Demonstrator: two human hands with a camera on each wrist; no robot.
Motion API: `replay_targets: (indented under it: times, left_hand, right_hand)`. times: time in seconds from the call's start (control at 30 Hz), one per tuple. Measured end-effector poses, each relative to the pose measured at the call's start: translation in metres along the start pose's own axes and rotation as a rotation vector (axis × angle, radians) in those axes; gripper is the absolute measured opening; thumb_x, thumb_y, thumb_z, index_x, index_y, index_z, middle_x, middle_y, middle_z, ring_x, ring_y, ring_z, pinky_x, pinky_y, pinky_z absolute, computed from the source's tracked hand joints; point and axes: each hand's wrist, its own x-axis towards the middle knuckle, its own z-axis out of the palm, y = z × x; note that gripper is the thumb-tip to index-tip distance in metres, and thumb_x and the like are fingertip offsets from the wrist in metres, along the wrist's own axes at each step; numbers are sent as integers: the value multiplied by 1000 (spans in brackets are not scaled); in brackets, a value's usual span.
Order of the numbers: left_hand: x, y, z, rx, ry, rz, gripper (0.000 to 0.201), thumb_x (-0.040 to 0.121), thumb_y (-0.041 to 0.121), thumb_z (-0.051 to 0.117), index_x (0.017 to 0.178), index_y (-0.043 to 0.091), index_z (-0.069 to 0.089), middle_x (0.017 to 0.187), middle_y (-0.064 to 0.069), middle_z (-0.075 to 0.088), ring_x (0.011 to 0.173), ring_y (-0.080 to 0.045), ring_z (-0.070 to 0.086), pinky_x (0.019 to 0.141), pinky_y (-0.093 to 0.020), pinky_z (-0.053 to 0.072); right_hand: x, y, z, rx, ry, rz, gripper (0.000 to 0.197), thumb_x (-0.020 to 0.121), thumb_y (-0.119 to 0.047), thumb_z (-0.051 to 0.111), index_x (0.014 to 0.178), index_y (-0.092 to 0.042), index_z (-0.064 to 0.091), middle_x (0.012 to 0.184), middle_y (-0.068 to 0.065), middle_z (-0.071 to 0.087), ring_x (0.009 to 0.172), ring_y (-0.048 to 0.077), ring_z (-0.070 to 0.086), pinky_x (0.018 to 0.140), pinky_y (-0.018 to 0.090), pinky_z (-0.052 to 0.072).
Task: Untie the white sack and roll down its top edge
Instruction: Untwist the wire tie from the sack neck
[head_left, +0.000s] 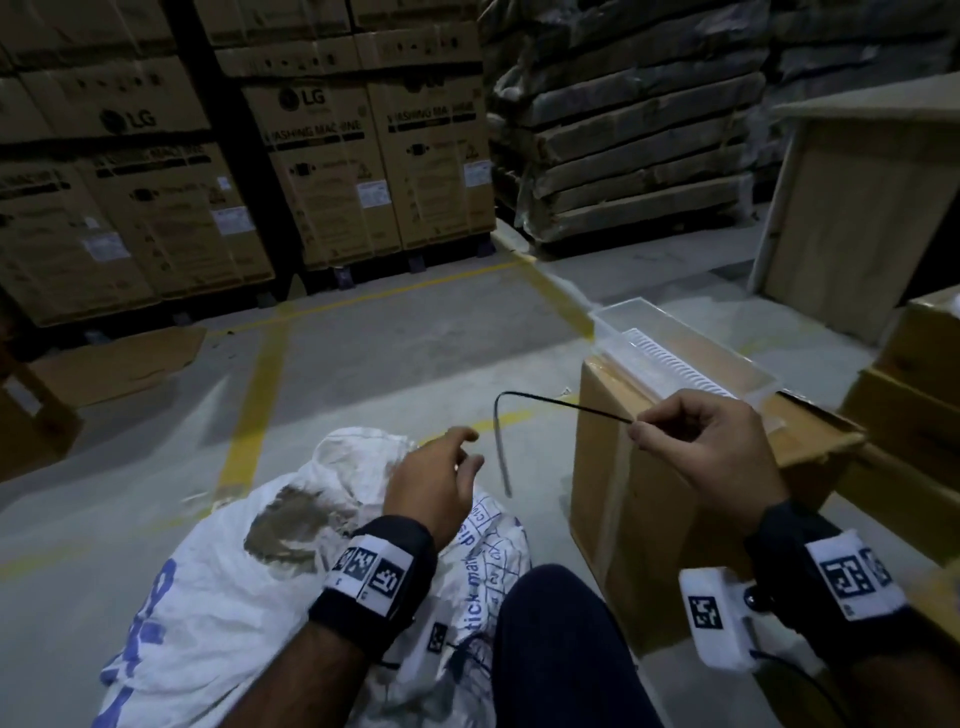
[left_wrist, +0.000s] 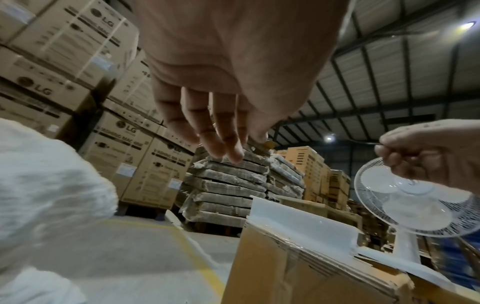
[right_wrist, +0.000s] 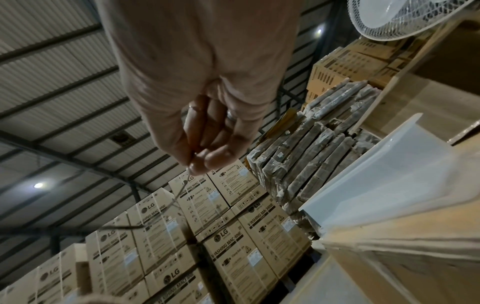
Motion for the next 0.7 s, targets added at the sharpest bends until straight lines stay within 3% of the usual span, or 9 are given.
replay_targets:
  times: [0.1,0.2,0.23,0.3,0.4,0.5,0.6,0.7]
  left_hand:
    - [9,23,6,-214,40,-86,26,100,29,38,114,18,57,86,1,71,81,-20,65,74,-34,51]
    - [13,41,10,-650,-111,-279,42,101,41,31,105,11,60,80,-9,71,65,-21,64,56,-28,43]
    - [14,45,12,-688,-146,-283,44,99,45,32,105,12,60,82,-9,72,61,-20,63,53,-26,41]
    - [17,48,18,-544,-151,-203,37,94,48,45,106,16,57,84,0,70,58,-17,63,54,-23,42]
    - [29,46,29,-250,-84,-149,24,88,41,60,103,23,57,78,8,60,73,-14,58,68,-24,41]
    - [39,48,34,-285,-34,-128,20,92,31,55,83,17,65,71,7,60,71,-13,57,65,-24,41]
    - [44,55,36,-344,-6,-65,22,93,26,54,81,12,67,65,11,58,57,-3,50,59,-19,39]
    - [48,67,38,-422,-65,-52,21,93,20,53,76,15,65,59,9,58,47,-4,48,58,-22,42]
  right_hand:
    - [0,1,-2,-156,8,-88,7,77,-7,73,79,-14,71,74,-5,67,73,6,63,71,7,50]
    - [3,2,-3,-252,20,-158,7,76,-7,75,79,-13,71,73,-3,67,67,3,62,69,1,47]
    - [4,2,-3,-260,28,-167,7,76,-7,75,79,-13,72,73,-3,68,66,3,61,69,1,46]
    - [7,2,-3,-244,47,-178,5,76,-7,74,78,-11,72,72,-1,68,65,4,61,68,3,48]
    - [12,1,-3,-178,78,-183,3,76,-7,74,77,-8,72,70,-2,67,71,8,62,66,7,50]
    - [14,1,-3,-149,90,-150,3,76,-10,74,79,-9,72,72,-3,67,75,7,63,66,9,52]
    - [16,6,-3,-173,116,-112,4,78,-9,73,82,-11,72,75,-2,68,72,4,63,68,14,54]
    - [18,13,0,-142,113,-88,12,79,-5,71,87,-13,72,78,-4,68,74,4,63,70,14,54]
